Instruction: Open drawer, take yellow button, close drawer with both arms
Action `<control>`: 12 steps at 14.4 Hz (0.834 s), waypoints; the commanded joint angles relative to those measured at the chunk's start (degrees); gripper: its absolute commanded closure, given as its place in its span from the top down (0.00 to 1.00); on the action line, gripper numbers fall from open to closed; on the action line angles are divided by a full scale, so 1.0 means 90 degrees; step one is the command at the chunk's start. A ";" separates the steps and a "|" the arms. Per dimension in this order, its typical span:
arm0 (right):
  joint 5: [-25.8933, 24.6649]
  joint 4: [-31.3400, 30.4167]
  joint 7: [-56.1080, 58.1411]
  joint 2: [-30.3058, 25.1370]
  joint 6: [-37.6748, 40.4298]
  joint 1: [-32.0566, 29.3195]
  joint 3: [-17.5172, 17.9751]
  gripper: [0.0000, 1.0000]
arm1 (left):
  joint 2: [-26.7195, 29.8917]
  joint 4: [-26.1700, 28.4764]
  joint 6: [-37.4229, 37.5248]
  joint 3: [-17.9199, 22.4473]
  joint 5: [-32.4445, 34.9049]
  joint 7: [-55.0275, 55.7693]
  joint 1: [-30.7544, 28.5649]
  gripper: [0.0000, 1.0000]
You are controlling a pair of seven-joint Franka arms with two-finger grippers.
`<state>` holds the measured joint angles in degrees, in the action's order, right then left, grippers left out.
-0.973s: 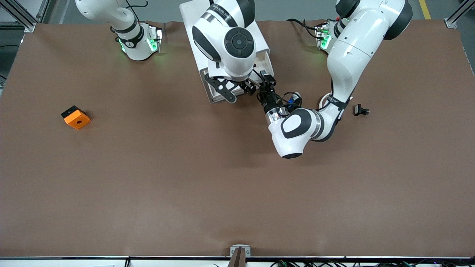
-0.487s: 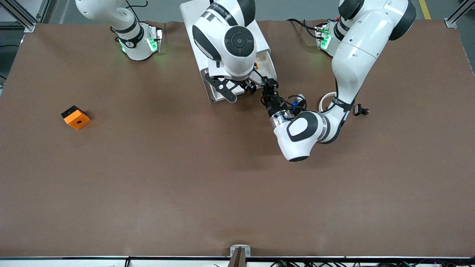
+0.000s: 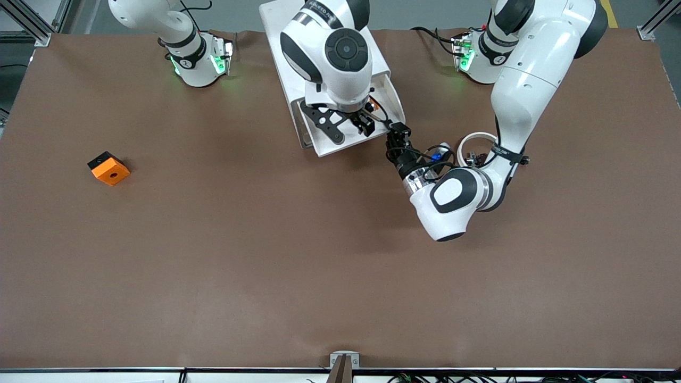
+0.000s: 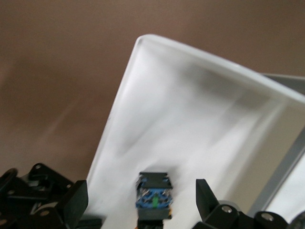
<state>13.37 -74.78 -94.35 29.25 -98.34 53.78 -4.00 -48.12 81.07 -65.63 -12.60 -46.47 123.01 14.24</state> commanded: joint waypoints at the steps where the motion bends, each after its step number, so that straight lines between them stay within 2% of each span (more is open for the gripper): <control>1: 0.0057 0.0194 -0.0239 0.0110 -0.0148 0.0060 -0.0005 1.00 | 0.0113 0.0055 0.0018 0.0042 -0.0032 -0.0191 -0.0167 1.00; 6: -0.0176 0.0165 -0.0414 0.0110 -0.0138 0.0313 -0.0015 1.00 | 0.0103 -0.0598 -0.0207 0.0071 -0.0042 -0.0726 -0.0264 1.00; 8: -0.0246 0.0135 -0.0454 0.0110 -0.0128 0.0353 -0.0015 1.00 | 0.0151 -0.0804 -0.0207 0.0353 0.0259 -0.1622 -0.0264 1.00; 12: -0.0528 -0.0030 -0.0434 0.0110 -0.0079 0.0372 -0.0015 1.00 | 0.0220 -0.0951 -0.0382 0.0520 0.1508 -0.4238 -0.0274 1.00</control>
<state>10.41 -74.88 -97.41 29.84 -99.40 56.76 -4.05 -47.29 72.32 -67.63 -8.54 -37.17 93.87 11.51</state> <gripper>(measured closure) 0.000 0.000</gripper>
